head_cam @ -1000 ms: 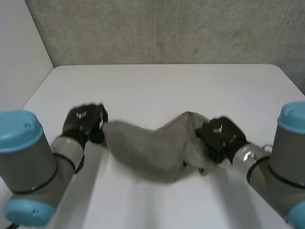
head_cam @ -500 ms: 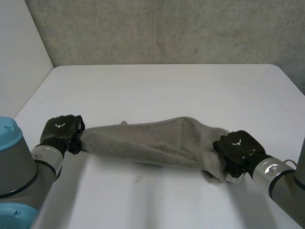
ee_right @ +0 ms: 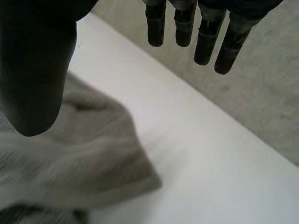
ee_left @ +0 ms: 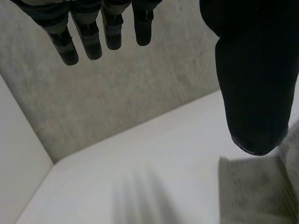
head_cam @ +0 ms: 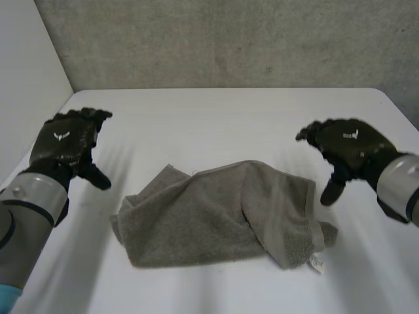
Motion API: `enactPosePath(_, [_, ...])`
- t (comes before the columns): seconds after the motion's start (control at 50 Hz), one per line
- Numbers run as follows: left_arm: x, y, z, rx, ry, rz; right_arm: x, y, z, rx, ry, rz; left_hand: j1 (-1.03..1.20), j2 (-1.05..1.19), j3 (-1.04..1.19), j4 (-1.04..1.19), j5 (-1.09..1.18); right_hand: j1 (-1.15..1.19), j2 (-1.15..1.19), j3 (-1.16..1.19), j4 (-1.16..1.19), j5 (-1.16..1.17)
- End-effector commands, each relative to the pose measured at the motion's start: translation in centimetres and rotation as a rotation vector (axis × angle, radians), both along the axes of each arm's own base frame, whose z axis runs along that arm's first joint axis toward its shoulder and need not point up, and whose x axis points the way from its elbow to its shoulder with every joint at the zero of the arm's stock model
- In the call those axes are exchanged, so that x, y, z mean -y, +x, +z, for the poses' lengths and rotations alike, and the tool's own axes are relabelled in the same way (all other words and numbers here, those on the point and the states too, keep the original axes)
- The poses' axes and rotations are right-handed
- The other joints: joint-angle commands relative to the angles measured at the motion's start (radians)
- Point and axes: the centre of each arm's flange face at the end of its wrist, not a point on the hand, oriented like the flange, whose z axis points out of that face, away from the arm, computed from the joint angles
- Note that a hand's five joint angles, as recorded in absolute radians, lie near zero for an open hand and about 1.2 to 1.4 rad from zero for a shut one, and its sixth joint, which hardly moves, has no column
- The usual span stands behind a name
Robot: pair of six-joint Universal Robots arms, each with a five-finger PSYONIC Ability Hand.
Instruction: Fold the towel.
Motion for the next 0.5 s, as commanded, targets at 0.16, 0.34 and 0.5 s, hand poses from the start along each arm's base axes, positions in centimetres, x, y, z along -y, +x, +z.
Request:
enactPosePath(0.16, [2.0, -2.4, -2.4, 0.030, 0.161, -0.092, 6.0, 3.4, -1.9, 0.067, 0.101, 0.008, 0.242, 0.237, 0.240, 0.240, 0.235, -0.055, -0.066, -0.061, -0.077, -0.050])
enactPosePath(0.34, [1.2, -2.9, -4.3, -0.016, 0.368, -0.082, 8.9, 6.2, -5.1, 0.096, 0.167, 0.035, 0.242, 0.237, 0.240, 0.240, 0.235, -0.035, -0.045, -0.040, -0.057, -0.030])
enactPosePath(0.5, [0.9, -3.1, -5.3, -0.015, 0.418, -0.078, 10.2, 7.7, -7.7, 0.081, 0.202, 0.054, 0.307, 0.302, 0.304, 0.305, 0.300, -0.005, -0.016, -0.011, -0.027, 0.000])
